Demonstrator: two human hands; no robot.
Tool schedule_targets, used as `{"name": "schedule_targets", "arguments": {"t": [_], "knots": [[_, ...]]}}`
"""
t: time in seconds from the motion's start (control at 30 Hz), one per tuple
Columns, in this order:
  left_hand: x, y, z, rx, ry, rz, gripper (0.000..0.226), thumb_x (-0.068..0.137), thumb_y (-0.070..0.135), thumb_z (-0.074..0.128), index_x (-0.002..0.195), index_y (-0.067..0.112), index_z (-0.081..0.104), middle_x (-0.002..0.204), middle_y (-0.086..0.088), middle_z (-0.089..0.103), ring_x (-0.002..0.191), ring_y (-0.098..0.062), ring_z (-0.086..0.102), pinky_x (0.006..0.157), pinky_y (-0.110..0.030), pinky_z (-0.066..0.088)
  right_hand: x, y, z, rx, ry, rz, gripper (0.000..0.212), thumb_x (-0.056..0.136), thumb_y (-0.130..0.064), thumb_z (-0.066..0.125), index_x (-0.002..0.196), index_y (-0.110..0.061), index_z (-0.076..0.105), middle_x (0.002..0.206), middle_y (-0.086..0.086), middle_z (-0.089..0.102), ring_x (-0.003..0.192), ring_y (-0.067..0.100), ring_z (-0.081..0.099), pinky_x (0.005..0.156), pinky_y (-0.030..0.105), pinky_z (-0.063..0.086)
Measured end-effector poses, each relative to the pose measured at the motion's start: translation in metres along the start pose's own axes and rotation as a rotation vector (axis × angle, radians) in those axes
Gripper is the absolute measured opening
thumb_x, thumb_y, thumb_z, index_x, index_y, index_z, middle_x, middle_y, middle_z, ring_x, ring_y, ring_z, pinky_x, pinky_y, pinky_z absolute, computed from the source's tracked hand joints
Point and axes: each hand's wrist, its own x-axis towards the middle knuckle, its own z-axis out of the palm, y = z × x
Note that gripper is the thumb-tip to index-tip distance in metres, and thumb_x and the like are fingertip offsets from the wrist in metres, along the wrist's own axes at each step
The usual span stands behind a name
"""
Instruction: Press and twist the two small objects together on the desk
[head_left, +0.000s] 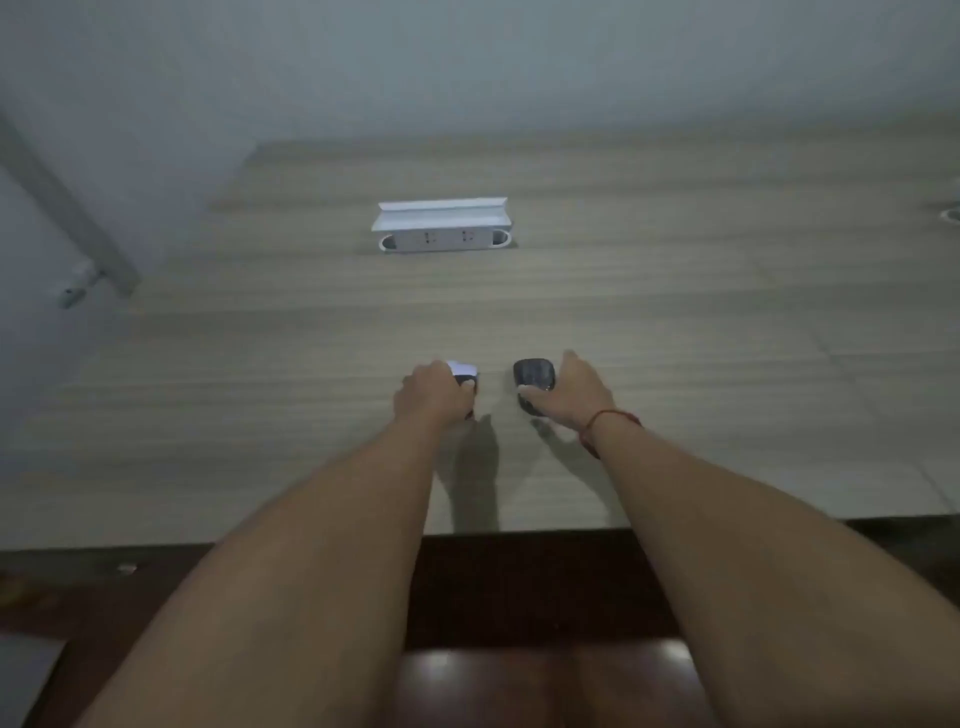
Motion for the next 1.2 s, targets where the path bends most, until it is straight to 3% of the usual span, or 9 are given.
{"name": "schedule_targets", "arguments": {"t": [0.13,0.23,0.47,0.6,0.73,0.97,1.2], "knots": [[0.011,-0.017,0.037,0.007,0.008,-0.011,0.046,0.088,0.041,0.056,0.119,0.006,0.058,0.124,-0.016,0.06,0.114,-0.034,0.056,0.087,-0.039,0.048,0.003,0.021,0.035,0.041,0.017,0.03,0.086,0.061,-0.055,0.075,0.129,-0.015,0.04,0.127,0.008,0.057,0.114,0.031,0.057,0.097,0.044,0.048],[0.021,-0.022,0.061,-0.027,0.151,-0.007,0.052,0.085,0.049,0.06,0.116,0.007,0.059,0.122,-0.013,0.055,0.116,-0.032,0.052,0.085,-0.04,0.048,0.014,0.029,0.057,0.072,0.098,-0.022,0.092,0.053,-0.058,0.075,0.127,-0.018,0.041,0.124,0.006,0.059,0.114,0.029,0.057,0.099,0.045,0.047],[0.031,-0.025,0.098,-0.106,0.465,-0.023,0.057,0.081,0.055,0.06,0.113,0.007,0.058,0.12,-0.012,0.056,0.114,-0.031,0.052,0.091,-0.039,0.043,0.032,0.04,0.088,0.158,0.366,-0.105,0.081,0.064,-0.055,0.078,0.123,-0.011,0.043,0.124,0.007,0.061,0.122,0.029,0.052,0.111,0.045,0.033],[0.041,-0.027,0.107,-0.129,0.573,0.001,0.05,0.087,0.049,0.056,0.112,0.006,0.059,0.12,-0.014,0.057,0.114,-0.033,0.053,0.096,-0.042,0.04,0.041,0.041,0.092,0.193,0.434,-0.153,0.062,0.074,-0.045,0.074,0.118,-0.01,0.047,0.118,0.009,0.063,0.114,0.031,0.056,0.106,0.042,0.039],[0.035,-0.037,0.115,-0.171,0.607,0.047,0.044,0.09,0.044,0.056,0.115,0.008,0.059,0.123,-0.012,0.057,0.116,-0.032,0.054,0.097,-0.042,0.041,0.037,0.054,0.107,0.207,0.432,-0.259,0.058,0.071,-0.047,0.074,0.112,-0.014,0.051,0.112,0.007,0.065,0.105,0.03,0.06,0.095,0.044,0.049],[-0.008,-0.043,0.11,-0.363,0.557,0.076,0.027,0.095,0.03,0.055,0.109,0.007,0.057,0.118,-0.015,0.063,0.112,-0.034,0.057,0.087,-0.04,0.044,-0.005,0.063,0.112,0.222,0.385,-0.273,0.065,0.065,-0.052,0.077,0.117,-0.02,0.056,0.114,0.004,0.067,0.106,0.026,0.062,0.095,0.043,0.05],[-0.017,-0.049,0.118,-0.26,0.553,0.131,0.029,0.092,0.035,0.059,0.106,0.01,0.063,0.113,-0.012,0.065,0.109,-0.03,0.057,0.086,-0.039,0.045,-0.009,0.066,0.115,0.164,0.382,-0.294,0.07,0.062,-0.058,0.076,0.12,-0.024,0.055,0.114,0.001,0.064,0.104,0.023,0.059,0.091,0.043,0.053]]}}
